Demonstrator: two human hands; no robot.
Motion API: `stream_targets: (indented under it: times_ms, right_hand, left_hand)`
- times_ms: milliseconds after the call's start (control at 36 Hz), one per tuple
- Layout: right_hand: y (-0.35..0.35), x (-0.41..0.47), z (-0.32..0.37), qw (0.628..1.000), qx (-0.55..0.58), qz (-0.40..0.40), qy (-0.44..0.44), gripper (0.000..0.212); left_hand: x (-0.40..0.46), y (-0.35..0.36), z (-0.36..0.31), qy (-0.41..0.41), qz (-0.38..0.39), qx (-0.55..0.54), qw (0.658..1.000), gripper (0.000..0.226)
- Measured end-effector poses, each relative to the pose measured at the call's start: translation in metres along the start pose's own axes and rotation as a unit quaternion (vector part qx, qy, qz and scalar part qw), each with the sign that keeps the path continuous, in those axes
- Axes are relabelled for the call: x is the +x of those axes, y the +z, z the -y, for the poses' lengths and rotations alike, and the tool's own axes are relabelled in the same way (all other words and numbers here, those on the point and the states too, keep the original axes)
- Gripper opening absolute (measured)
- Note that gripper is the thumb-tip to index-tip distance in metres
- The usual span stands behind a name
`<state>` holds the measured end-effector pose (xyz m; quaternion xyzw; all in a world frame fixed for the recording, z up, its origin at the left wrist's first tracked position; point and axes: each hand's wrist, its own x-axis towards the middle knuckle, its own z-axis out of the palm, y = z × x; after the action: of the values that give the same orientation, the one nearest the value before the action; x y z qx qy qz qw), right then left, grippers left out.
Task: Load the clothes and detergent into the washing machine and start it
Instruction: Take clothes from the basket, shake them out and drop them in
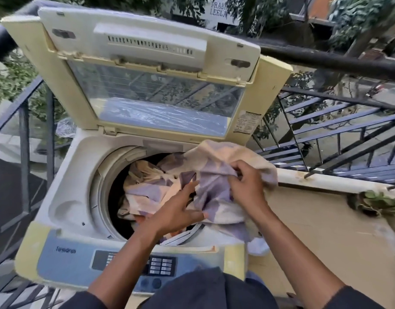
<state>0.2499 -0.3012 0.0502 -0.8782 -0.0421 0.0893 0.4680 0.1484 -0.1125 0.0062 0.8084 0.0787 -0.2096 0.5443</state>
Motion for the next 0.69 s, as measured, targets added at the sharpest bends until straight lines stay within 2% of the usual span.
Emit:
stream_targets:
  times_ms: [56, 111, 222, 278, 361, 417, 472, 528, 583, 639, 694]
  right_hand:
    - [0.018, -0.004, 0.021, 0.998, 0.054, 0.033, -0.012, 0.021]
    - [0.039, -0.008, 0.041, 0.994, 0.083, 0.060, -0.042, 0.019]
    - [0.078, -0.015, 0.073, 0.980, 0.134, 0.114, -0.090, 0.020]
    - [0.089, -0.019, 0.089, 0.970, 0.159, 0.146, -0.109, 0.020]
    - [0.094, -0.024, 0.110, 0.951, 0.184, 0.185, -0.166, 0.011]
    - [0.094, -0.027, 0.121, 0.941, 0.175, 0.199, -0.212, 0.006]
    - [0.096, -0.029, 0.128, 0.937, 0.170, 0.194, -0.237, 0.016]
    - [0.101, -0.029, 0.130, 0.940, 0.147, 0.167, -0.257, 0.021]
    - [0.109, -0.026, 0.122, 0.946, 0.071, 0.140, -0.284, 0.030]
    - [0.117, -0.020, 0.104, 0.943, -0.028, 0.159, -0.292, 0.050]
    - [0.126, -0.016, 0.078, 0.937, -0.090, 0.202, -0.272, 0.072]
  left_hand:
    - [0.000, 0.000, 0.003, 0.021, -0.012, -0.025, 0.999, 0.102]
    - [-0.004, 0.000, 0.000, 0.041, -0.044, -0.028, 0.998, 0.099]
    - [-0.017, -0.011, -0.003, 0.017, -0.189, -0.069, 0.979, 0.057]
    - [-0.027, -0.026, 0.000, 0.020, -0.266, -0.115, 0.957, 0.046]
    - [-0.041, -0.056, -0.002, 0.083, -0.351, -0.196, 0.912, 0.038]
    - [-0.046, -0.079, 0.001, 0.136, -0.416, -0.217, 0.873, 0.057]
    - [-0.048, -0.101, 0.007, 0.153, -0.491, -0.240, 0.823, 0.065]
    - [-0.048, -0.118, 0.013, 0.140, -0.557, -0.243, 0.782, 0.044]
    - [-0.050, -0.127, 0.018, 0.122, -0.609, -0.232, 0.749, 0.030]
    - [-0.051, -0.129, 0.024, 0.114, -0.621, -0.224, 0.742, 0.021]
    - [-0.048, -0.123, 0.032, 0.093, -0.595, -0.195, 0.774, 0.011]
